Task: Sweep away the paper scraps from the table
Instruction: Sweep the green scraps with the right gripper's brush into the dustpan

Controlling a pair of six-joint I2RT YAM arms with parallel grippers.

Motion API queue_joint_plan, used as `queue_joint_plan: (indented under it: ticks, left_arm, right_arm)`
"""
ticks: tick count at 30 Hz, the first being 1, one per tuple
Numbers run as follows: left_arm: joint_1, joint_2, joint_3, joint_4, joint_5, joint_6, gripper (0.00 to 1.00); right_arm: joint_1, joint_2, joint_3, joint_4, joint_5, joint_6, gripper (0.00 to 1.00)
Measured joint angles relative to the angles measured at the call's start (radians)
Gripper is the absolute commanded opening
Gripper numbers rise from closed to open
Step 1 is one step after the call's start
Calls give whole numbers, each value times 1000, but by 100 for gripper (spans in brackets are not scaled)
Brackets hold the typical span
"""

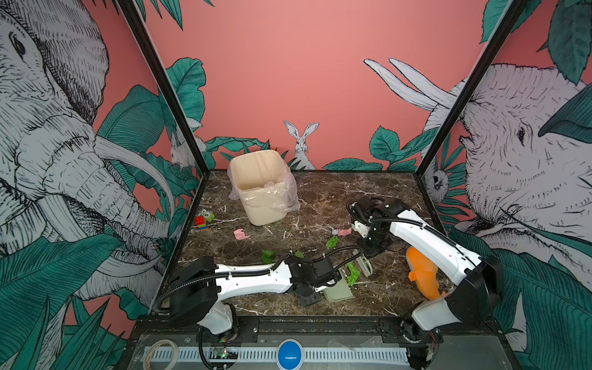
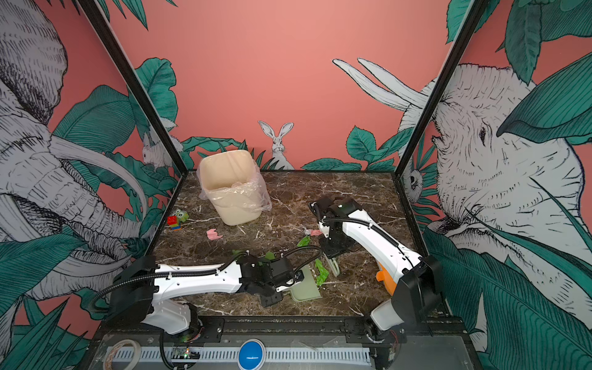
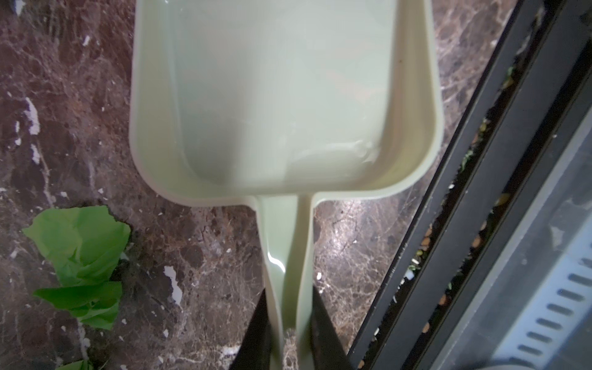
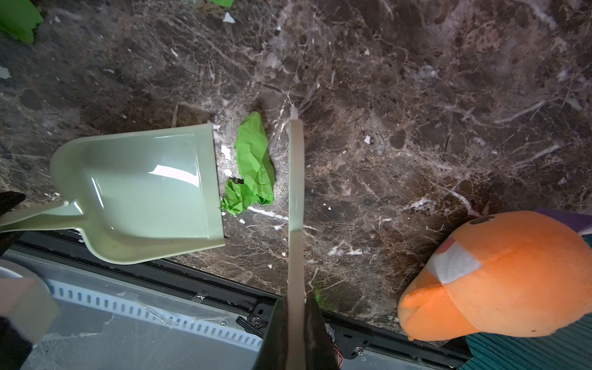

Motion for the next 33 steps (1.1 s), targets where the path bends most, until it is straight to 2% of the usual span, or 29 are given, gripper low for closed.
queue_joint_plan:
  ticks: [14,25,33]
  left_arm:
    - [0,2,-24,26,6,-1,2]
    - [0,0,-34,42,6,-8,3]
    - [0,-4,-34,60,7,-8,3]
  right_arm:
    - [106,28,4,0,-32,31,0]
    - [213,13,73,-9,-137,68,0]
    - [170,-11,82,-65,-47,66,0]
